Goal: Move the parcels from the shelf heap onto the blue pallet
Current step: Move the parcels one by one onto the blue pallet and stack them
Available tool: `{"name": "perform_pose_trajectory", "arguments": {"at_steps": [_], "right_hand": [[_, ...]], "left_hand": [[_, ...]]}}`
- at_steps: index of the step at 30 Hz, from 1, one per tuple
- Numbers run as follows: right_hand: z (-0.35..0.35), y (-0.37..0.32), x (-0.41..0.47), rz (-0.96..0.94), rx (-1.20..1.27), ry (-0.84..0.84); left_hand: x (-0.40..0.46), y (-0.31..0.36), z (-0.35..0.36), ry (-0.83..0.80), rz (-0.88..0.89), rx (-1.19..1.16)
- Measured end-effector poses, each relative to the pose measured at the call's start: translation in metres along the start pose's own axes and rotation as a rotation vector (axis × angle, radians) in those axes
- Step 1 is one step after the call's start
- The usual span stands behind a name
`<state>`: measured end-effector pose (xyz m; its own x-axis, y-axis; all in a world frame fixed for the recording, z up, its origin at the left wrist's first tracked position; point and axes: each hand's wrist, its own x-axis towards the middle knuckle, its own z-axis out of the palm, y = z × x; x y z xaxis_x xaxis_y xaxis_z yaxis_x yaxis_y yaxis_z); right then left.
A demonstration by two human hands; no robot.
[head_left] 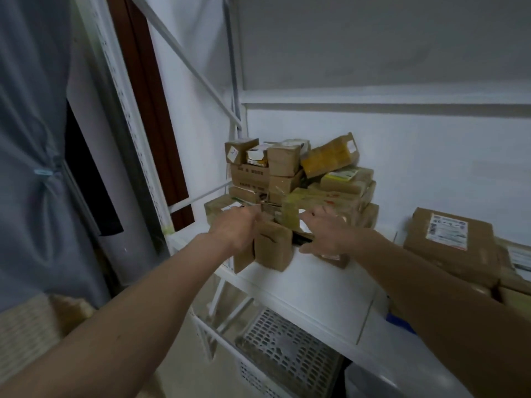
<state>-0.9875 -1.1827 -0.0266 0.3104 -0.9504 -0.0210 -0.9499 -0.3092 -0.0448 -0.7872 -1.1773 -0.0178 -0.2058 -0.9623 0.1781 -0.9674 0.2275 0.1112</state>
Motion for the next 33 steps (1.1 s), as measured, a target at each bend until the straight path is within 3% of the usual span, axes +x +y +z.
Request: {"name": "perform_pose_trajectory", "arguments": {"at_steps": [8, 14, 26, 33], "right_hand": [[0.016, -0.080, 0.051, 0.029, 0.038, -0.010], [0.012, -0.103, 0.089, 0.002, 0.015, 0.032], [0.012, -0.066, 0.165, 0.021, 0.031, -0.029], [-0.010, -0.003, 0.187, 0.080, 0.000, 0.002]], "left_hand": [[-0.007, -0.091, 0.003, -0.028, -0.030, -0.068], [0.016, -0.127, 0.005, -0.043, -0.026, -0.104], [0.094, -0.146, 0.018, -0.108, -0.097, -0.082], [0.184, -0.093, 0.022, -0.074, 0.082, -0.134]]}}
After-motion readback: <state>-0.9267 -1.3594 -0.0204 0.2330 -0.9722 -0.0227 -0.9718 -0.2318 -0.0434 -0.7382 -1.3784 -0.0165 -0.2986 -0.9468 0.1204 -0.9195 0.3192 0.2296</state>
